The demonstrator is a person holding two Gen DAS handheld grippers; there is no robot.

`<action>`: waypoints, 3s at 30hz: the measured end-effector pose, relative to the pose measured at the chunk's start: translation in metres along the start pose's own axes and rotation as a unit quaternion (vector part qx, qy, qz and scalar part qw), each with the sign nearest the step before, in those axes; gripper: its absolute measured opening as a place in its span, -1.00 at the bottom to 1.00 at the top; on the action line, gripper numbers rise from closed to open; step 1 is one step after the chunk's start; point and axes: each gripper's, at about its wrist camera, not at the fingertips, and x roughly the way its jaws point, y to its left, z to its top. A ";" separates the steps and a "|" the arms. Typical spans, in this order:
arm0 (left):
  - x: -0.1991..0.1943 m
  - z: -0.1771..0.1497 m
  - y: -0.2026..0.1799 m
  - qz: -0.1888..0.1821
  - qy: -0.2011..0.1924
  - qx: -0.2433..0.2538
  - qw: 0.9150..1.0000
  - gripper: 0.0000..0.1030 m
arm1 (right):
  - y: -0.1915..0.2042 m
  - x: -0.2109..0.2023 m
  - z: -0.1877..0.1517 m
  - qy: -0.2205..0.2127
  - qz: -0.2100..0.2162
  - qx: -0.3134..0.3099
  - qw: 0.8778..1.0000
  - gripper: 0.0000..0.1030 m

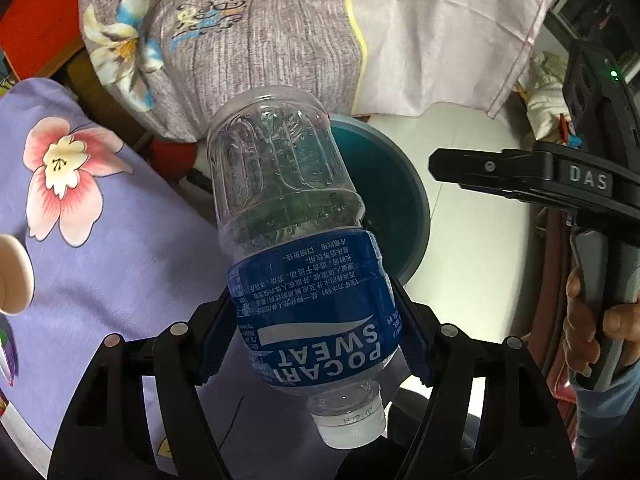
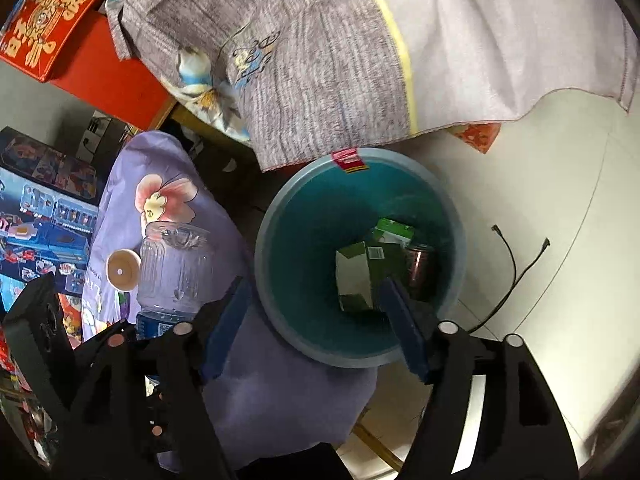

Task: Collect trash
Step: 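Carry the snack box and bottle over the wastebasket and open both grippers, then move both grippers back over the table toward the paper towel roll, then grasp the white paper towel roll with the right gripper and lift it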

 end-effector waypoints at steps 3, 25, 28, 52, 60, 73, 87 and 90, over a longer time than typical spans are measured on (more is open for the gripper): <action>0.006 0.003 -0.001 0.000 0.006 0.001 1.000 0.39 | -0.007 -0.001 -0.001 0.000 -0.007 0.009 1.000 0.39; 0.021 0.022 -0.012 -0.003 0.007 -0.004 1.000 0.75 | -0.027 -0.005 -0.001 0.003 -0.029 0.044 0.999 0.44; 0.019 0.019 -0.010 -0.001 0.008 -0.004 1.000 0.76 | -0.025 -0.003 -0.001 0.007 -0.029 0.043 0.999 0.45; -0.037 -0.034 0.033 0.020 -0.026 -0.056 0.998 0.82 | 0.045 0.012 -0.025 0.039 -0.024 -0.012 0.999 0.63; -0.076 -0.088 0.084 0.053 -0.044 -0.104 0.992 0.82 | 0.104 0.034 -0.054 0.064 0.001 -0.061 0.996 0.64; -0.149 -0.203 0.178 0.080 -0.094 -0.201 0.972 0.82 | 0.230 0.073 -0.122 0.109 0.017 -0.157 0.981 0.63; -0.217 -0.322 0.269 0.105 -0.158 -0.291 0.938 0.82 | 0.374 0.137 -0.203 0.180 0.030 -0.264 0.947 0.63; -0.219 -0.341 0.286 0.109 -0.156 -0.311 0.931 0.83 | 0.395 0.151 -0.216 0.196 0.042 -0.273 0.941 0.63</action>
